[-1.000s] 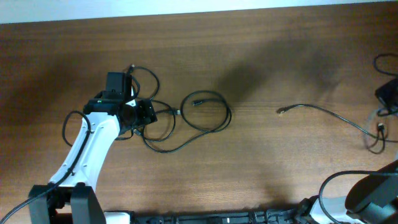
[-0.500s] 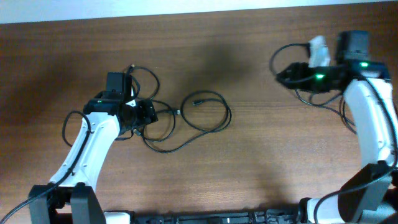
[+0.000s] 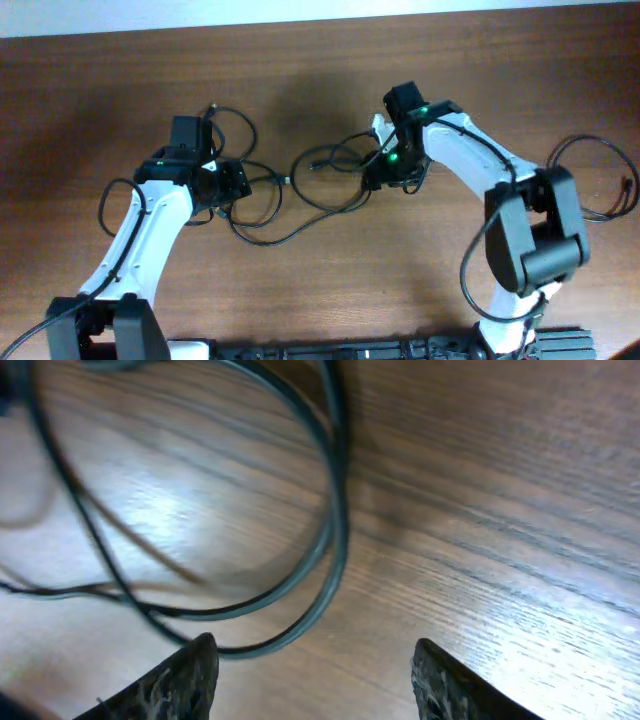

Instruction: Untangle cables

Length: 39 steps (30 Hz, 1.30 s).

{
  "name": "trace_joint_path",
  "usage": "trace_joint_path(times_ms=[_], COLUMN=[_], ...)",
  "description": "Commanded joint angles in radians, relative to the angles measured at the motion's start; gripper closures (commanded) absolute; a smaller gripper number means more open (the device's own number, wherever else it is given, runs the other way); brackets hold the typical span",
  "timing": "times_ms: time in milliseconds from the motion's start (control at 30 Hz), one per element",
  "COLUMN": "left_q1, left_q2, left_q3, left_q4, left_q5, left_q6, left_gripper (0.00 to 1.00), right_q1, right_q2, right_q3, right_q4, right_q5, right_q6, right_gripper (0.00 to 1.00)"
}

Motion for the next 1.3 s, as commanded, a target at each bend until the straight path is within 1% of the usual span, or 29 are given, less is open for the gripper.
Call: trace_joint_path(times_ms=[0,133,200,233,333,367,400,433,467,500,633,733,800,867,967,1000,1100,1133,1200,1267], left_q1=[0.004,0.004,0.004,0.004,0.004,0.004,0.004,0.004,0.004,0.004,0.004,0.004,0.004,0.004,0.004,0.004,0.004,0.004,0.004,0.004], left_q2=[0.009,0.009,0.009,0.009,0.009,0.009,0.009,0.009,0.009,0.009,0.009,0.009,0.009,0.009,0.009,0.009,0.009,0.009,0.009,0.009], left_q3=[0.006,0.006,0.006,0.006,0.006,0.006,0.006,0.006,0.006,0.006,0.006,0.006,0.006,0.006,0.006,0.006,0.006,0.006,0.006,0.006], left_q4=[-0.001,-0.001,-0.001,-0.001,-0.002,-0.002,-0.001,-0.002,-0.002,-0.002,-0.002,-0.002,-0.002,-0.001,-0.002,-0.002,-0.002,-0.001,-0.001,-0.002], left_q5=[-0.013,-0.013,-0.013,-0.013,-0.012,-0.012,-0.012,-0.012,-0.012,-0.012,-0.012,-0.012,-0.012,-0.012,-0.012,-0.012,-0.009,-0.009,-0.009,-0.009], left_q6=[-0.007,-0.007,-0.007,-0.007,-0.006,-0.007,-0.006,-0.007,-0.007,-0.007,-0.006,-0.006,-0.006,-0.007,-0.007,-0.007,-0.007,-0.007,-0.007,-0.007], left_gripper=[0.14,0.14,0.14,0.14,0.14,0.14,0.14,0.14,0.14,0.14,0.14,0.14,0.14,0.14,0.14,0.14,0.14,0.14,0.14,0.14], right_q1=[0.011,0.024,0.034,0.045,0.070,0.075,0.079,0.079,0.078,0.078,0.074,0.009,-0.073,-0.128,-0.267,-0.341,-0.493,-0.531,-0.663,-0.732], right_q2=[0.055,0.079,0.081,0.081,0.081,0.081,0.081,0.081,0.081,0.081,0.080,0.021,-0.079,-0.159,-0.346,-0.426,-0.548,-0.566,-0.575,-0.555], right_q3=[-0.006,-0.006,-0.006,-0.006,-0.007,-0.007,-0.008,-0.008,-0.008,-0.008,-0.006,0.029,0.094,0.140,0.224,0.246,0.257,0.257,0.257,0.257], right_q4=[0.010,0.013,0.013,0.014,0.031,0.036,0.040,0.040,0.043,0.047,0.044,-0.071,-0.180,-0.223,-0.243,-0.237,-0.222,-0.217,-0.204,-0.203], right_q5=[0.018,0.011,0.010,0.007,0.008,0.008,0.008,0.009,0.014,0.015,0.046,0.172,0.291,0.340,0.474,0.558,0.740,0.764,0.775,0.744], right_q6=[0.102,0.126,0.126,0.149,0.170,0.170,0.176,0.195,0.208,0.208,0.206,0.206,0.195,0.167,0.166,0.179,0.271,0.275,0.275,0.318], right_gripper=[0.39,0.45,0.51,0.55,0.61,0.64,0.75,0.81,0.93,0.96,0.96,0.96,0.96,0.96,0.96,0.96,0.96,0.96,0.96,0.96])
